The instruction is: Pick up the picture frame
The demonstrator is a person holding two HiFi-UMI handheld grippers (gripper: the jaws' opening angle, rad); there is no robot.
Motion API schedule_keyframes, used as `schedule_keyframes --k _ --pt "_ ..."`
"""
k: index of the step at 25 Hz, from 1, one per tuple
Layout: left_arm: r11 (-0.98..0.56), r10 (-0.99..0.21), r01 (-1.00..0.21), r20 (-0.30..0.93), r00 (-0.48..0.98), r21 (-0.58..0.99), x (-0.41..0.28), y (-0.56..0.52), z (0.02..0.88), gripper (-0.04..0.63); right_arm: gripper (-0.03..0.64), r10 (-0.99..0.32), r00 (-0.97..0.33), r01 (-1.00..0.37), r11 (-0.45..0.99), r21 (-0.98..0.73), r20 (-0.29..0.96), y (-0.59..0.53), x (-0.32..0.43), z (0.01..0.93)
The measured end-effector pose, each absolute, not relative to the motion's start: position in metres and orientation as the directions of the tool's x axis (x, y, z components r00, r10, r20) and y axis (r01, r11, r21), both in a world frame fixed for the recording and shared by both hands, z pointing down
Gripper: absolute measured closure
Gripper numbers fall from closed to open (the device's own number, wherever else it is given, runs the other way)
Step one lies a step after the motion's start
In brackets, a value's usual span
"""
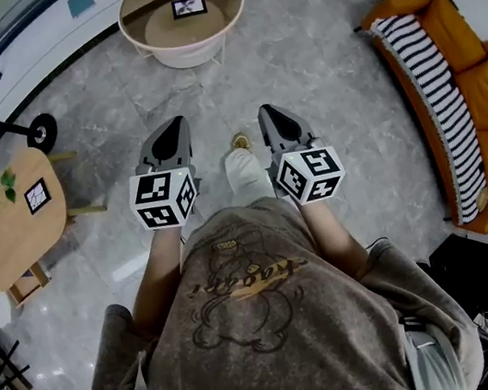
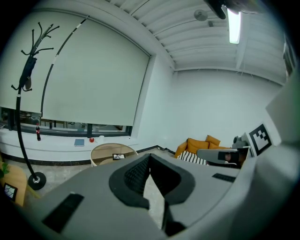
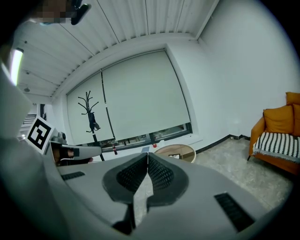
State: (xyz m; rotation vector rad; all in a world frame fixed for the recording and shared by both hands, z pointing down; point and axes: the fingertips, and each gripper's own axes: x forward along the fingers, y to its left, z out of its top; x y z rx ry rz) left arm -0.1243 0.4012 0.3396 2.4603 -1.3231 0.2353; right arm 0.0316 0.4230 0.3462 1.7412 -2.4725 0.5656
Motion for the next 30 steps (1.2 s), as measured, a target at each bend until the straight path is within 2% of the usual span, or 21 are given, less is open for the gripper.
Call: schedule_keyframes --k 15,30 --pt "-0.502 -0.772 -0.836 0.321 0.548 0.219 -0.104 0.308 0.323 0.578 0.597 -0.873 -0.387 -0.911 0.312 -0.269 0.297 0.338 0.044 0.338" --pt "-0.424 -0.817 -0.880 0.327 0.474 0.215 -0.058 0.207 0.313 0.578 0.598 -0.823 -0.490 -0.866 0.422 -0.270 0.286 0.216 0.088 0.329"
